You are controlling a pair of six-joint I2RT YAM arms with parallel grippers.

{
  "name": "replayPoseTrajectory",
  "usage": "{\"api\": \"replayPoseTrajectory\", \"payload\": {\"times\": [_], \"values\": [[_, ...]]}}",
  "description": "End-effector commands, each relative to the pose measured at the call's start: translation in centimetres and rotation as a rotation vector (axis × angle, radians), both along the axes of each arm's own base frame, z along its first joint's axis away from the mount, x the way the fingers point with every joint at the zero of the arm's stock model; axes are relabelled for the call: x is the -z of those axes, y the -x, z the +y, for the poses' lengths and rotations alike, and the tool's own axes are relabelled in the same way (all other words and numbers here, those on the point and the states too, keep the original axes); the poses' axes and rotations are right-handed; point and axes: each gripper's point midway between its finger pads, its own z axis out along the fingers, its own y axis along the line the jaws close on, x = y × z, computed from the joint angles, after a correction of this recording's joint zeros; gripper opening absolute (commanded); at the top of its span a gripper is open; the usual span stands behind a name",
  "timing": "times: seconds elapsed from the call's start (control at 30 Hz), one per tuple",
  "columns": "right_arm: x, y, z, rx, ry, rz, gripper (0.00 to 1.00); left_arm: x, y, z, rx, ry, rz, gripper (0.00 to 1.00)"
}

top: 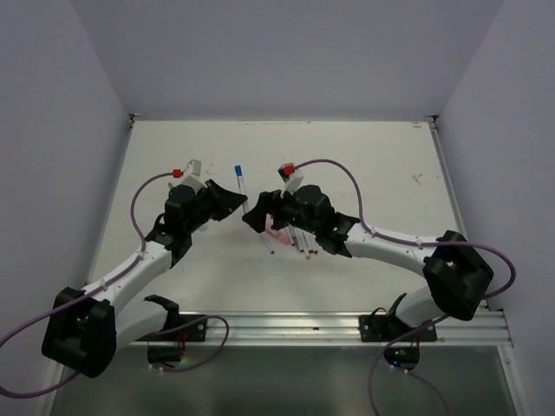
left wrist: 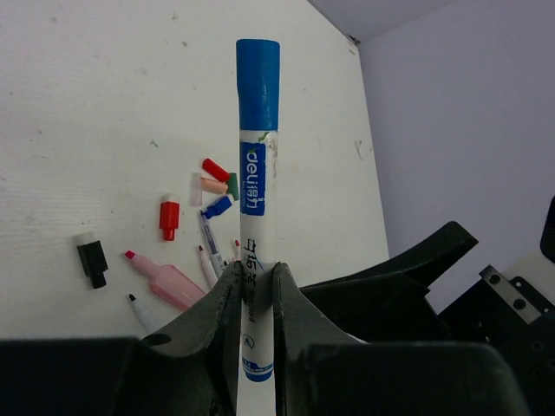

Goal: Open the pen caps

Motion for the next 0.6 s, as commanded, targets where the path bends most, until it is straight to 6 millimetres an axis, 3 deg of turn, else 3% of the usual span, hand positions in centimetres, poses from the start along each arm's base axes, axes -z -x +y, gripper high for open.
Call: {"api": "replayPoseTrajectory", "payload": {"times": [0.0,0.27,0.37,0.57], "values": [[-3.2,-0.9,1.7,-0.024,-0.086,-0.049,0.89,-3.3,0.6,-1.2,0.056,0.092,-0.108,0.02],[-3.3,-1.7,2.5,-0.035,-0.100,-0.059,0.74,-5.2,1.5,-1.6,0.078,0.116,-0.183,0.03],[-3.4,-1.9,2.7,-0.042,-0.104,-0.066,0.63,-5.4,1.9,-1.9,0.093,0.117,-0.193,0.03],[-4.4,-2.1,2.8,-0.052,-0.115,-0.091,0.50,-4.5,2.5,-2.0,0.103,0.098,-0.193,0.03]]}}
